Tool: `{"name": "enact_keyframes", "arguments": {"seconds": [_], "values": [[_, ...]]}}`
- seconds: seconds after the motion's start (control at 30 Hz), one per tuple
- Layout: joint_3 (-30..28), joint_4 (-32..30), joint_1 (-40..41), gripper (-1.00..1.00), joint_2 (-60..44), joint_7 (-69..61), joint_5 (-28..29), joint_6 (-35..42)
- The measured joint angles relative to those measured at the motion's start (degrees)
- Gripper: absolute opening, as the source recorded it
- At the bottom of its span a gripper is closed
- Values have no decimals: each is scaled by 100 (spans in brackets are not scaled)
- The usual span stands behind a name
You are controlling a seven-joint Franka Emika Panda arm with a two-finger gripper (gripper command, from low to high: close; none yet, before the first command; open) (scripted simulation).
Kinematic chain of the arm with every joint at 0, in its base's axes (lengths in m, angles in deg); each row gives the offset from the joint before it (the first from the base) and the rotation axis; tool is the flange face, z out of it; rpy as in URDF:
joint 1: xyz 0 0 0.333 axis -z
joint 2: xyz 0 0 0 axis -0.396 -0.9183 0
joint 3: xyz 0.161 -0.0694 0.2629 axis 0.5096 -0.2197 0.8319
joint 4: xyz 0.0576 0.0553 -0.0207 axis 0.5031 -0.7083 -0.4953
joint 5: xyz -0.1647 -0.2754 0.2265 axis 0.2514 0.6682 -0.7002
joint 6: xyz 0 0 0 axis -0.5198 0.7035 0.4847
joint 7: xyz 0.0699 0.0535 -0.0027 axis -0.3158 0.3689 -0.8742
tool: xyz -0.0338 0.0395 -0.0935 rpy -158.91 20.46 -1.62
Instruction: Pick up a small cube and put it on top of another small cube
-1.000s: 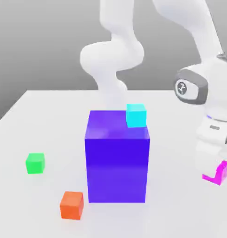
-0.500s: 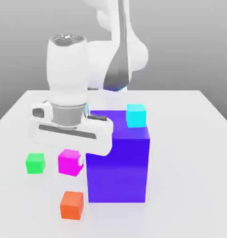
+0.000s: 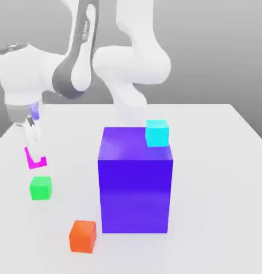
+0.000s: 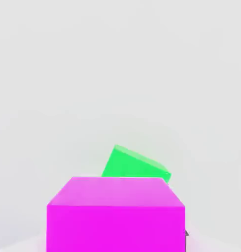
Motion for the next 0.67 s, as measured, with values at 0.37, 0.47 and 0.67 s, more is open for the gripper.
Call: {"name": "enact_keyframes", "arguments": {"seconds": [0.37,0.47,0.67], "values": [[-229,63,-522,-100,-747,-780,-1119,-640],[-241,49,-630,-100,-1030,-1041,-1493,-905],[-28,-7,-568,100,-1610,-1568,-2253,-1447]]}}
